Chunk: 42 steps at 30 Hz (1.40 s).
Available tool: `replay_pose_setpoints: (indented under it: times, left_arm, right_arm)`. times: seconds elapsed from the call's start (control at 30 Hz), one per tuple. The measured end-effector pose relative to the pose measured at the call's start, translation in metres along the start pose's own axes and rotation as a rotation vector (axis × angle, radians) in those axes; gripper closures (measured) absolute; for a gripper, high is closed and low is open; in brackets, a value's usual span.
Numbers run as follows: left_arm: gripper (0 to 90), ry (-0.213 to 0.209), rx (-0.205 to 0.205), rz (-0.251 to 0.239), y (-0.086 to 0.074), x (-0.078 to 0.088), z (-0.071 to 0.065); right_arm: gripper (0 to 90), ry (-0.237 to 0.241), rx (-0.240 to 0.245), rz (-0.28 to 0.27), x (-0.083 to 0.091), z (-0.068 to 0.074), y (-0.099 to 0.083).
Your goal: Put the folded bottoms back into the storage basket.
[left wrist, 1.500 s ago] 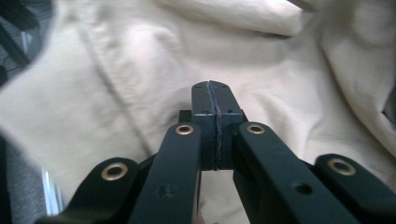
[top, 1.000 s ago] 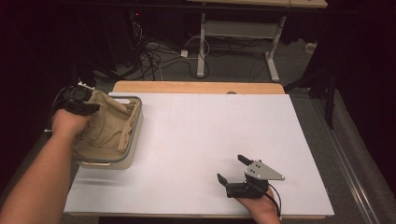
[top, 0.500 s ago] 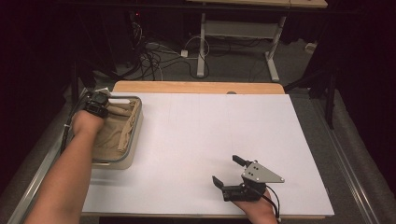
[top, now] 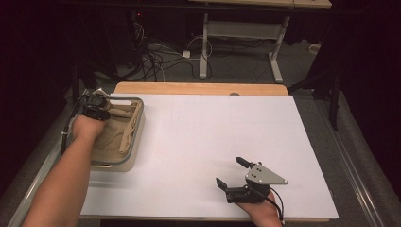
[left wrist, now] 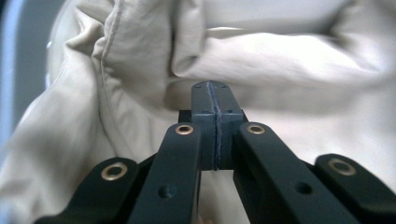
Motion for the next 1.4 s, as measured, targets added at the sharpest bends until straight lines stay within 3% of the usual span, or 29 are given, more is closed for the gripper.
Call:
replay_pose_setpoints:
  times: [0.07, 0.23, 0.5, 0.57, 0.63, 0.87, 0.97, 1.17, 1.33, 1.4]
  left_arm:
    - [86.2, -0.01, -0.012, -0.011, -0.004, 0.012, 0.0]
    - [84.4, -0.061, 0.014, -0.034, -0.014, 0.034, 0.007]
    - [79.7, -0.155, 0.009, -0.025, -0.027, 0.044, 0.006]
    - [75.6, -0.184, 0.008, -0.004, -0.03, 0.041, 0.005]
    - [69.2, -0.213, -0.027, 0.023, -0.034, 0.038, 0.001]
    - [43.6, -0.219, -0.099, 0.071, -0.044, 0.032, -0.008]
    - [41.6, -0.246, -0.104, 0.093, -0.047, 0.031, -0.009]
    - [33.6, -0.272, -0.116, 0.131, -0.05, 0.035, -0.012]
    - [15.4, -0.256, -0.177, 0.243, -0.051, 0.04, -0.022]
    - [12.6, -0.243, -0.196, 0.29, -0.052, 0.04, -0.025]
  right_arm:
    - [4.2, -0.005, 0.0, -0.002, 0.001, -0.001, 0.0]
    - [3.2, -0.037, 0.016, 0.002, 0.002, -0.009, 0.0]
    - [0.6, -0.093, -0.004, 0.018, 0.003, -0.026, -0.006]
    - [0.5, -0.11, -0.007, 0.024, 0.003, -0.03, -0.007]
    - [0.4, -0.126, 0.004, 0.038, 0.004, -0.031, -0.009]
    - [0.4, -0.142, 0.011, 0.071, 0.003, -0.037, -0.01]
    - [0.4, -0.152, 0.033, 0.1, 0.007, -0.038, -0.012]
    - [0.4, -0.17, 0.014, 0.053, 0.025, -0.038, -0.016]
    - [0.4, -0.178, -0.004, 0.02, 0.035, -0.038, -0.016]
    - [0.5, -0.174, -0.008, 0.013, 0.037, -0.037, -0.016]
Point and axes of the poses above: each handheld gripper's, and its own axes: x roughly backward along the jaws, y roughly out of its top, z roughly to its left, the point moved 2 cm from there along -x, roughly forward along the jaws, and after that the axes turned 5 degrees about y, right-handed, at the moved point
